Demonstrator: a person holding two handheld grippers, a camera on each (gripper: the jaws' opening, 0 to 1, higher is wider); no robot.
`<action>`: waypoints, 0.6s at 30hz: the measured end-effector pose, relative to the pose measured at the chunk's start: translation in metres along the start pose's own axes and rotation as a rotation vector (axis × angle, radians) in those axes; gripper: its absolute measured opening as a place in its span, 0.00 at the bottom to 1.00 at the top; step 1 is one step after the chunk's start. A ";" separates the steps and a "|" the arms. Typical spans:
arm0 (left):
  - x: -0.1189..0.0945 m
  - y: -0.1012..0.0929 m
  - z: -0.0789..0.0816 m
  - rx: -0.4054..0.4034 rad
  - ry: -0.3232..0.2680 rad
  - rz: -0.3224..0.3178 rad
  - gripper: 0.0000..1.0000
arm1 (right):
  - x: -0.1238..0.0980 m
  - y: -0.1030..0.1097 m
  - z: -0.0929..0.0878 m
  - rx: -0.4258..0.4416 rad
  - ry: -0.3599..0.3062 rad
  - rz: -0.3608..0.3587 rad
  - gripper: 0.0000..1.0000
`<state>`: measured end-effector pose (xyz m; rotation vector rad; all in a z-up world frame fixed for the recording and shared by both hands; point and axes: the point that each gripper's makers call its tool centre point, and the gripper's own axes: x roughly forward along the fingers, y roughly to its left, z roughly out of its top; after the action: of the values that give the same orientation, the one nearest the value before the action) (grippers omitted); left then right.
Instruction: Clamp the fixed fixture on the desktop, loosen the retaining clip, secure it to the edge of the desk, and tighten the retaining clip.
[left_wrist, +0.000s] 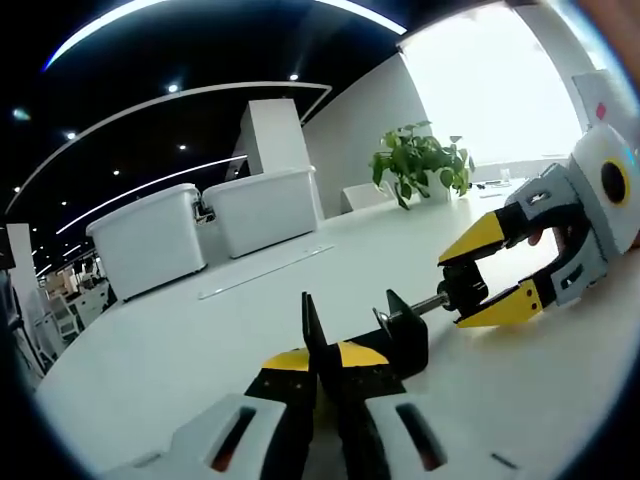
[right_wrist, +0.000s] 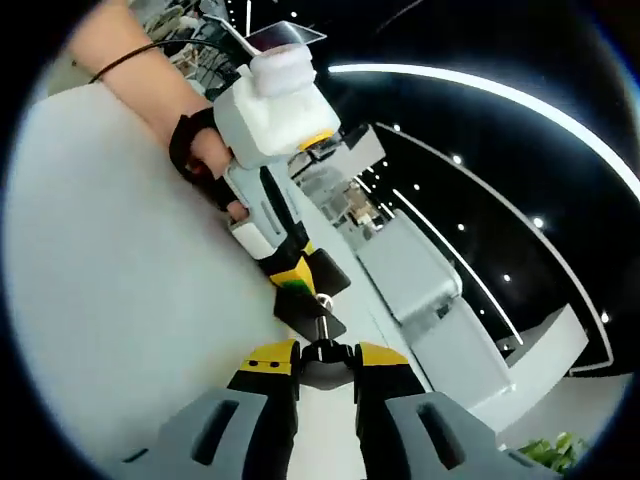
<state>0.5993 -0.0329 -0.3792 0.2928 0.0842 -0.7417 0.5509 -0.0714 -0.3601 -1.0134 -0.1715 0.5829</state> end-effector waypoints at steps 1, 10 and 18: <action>0.000 0.000 0.000 0.000 0.000 0.000 0.06 | 0.000 0.000 0.001 -0.022 0.001 -0.003 0.19; 0.000 0.000 0.000 0.000 0.000 0.001 0.06 | -0.001 -0.004 0.000 0.182 -0.019 0.004 0.20; 0.000 0.000 0.000 0.000 -0.001 0.000 0.06 | -0.008 -0.033 -0.005 0.992 -0.142 0.025 0.28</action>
<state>0.5996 -0.0326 -0.3793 0.2926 0.0834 -0.7420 0.5588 -0.0925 -0.3337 -0.0126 0.0181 0.6559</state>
